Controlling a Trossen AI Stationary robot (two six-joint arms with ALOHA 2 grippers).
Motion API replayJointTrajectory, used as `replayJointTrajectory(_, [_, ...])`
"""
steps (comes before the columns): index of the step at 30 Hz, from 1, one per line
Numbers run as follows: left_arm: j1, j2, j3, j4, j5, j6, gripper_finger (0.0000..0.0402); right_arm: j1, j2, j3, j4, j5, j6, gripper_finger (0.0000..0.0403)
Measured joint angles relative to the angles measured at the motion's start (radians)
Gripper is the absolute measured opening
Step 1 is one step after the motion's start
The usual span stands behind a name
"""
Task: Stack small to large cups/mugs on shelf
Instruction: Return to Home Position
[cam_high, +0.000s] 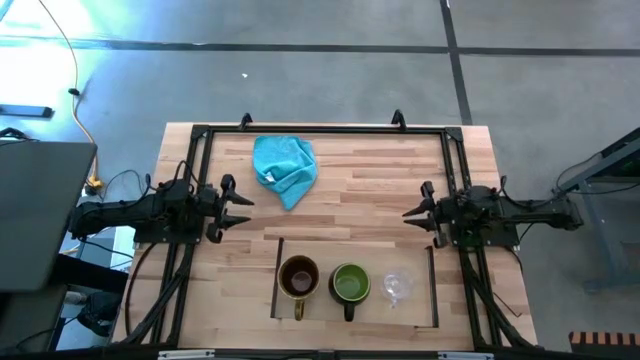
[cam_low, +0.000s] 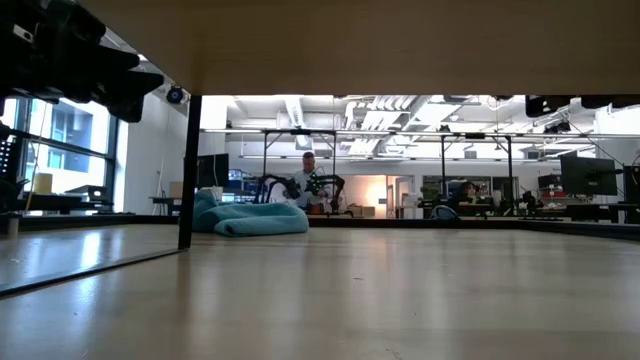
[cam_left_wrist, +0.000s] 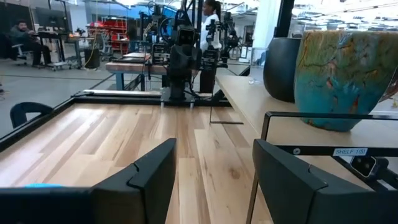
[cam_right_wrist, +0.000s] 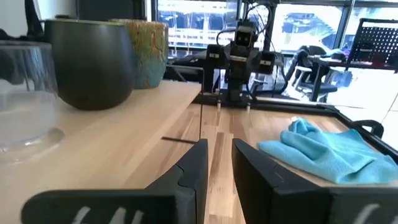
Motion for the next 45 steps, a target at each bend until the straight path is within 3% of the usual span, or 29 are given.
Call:
replayJointTrajectory(10, [0.000, 0.000, 0.000, 0.000, 0.000, 0.000, 0.0200, 0.000, 0.031, 0.000, 0.000, 0.000, 0.007, 0.0064])
replayJointTrajectory(20, [0.000, -0.001, 0.000, 0.051, -0.015, 0.051, 0.0200, 0.000, 0.011, 0.002, 0.000, 0.040, -0.085, 0.0064])
replayJointTrajectory(29, [0.000, -0.003, 0.000, 0.089, -0.008, 0.059, 0.0200, 0.000, -0.019, 0.074, -0.182, 0.041, -0.112, 0.0064])
replayJointTrajectory(45, [0.000, -0.003, 0.000, 0.029, -0.015, 0.074, 0.0200, 0.000, -0.019, 0.086, -0.237, 0.040, -0.089, 0.0064])
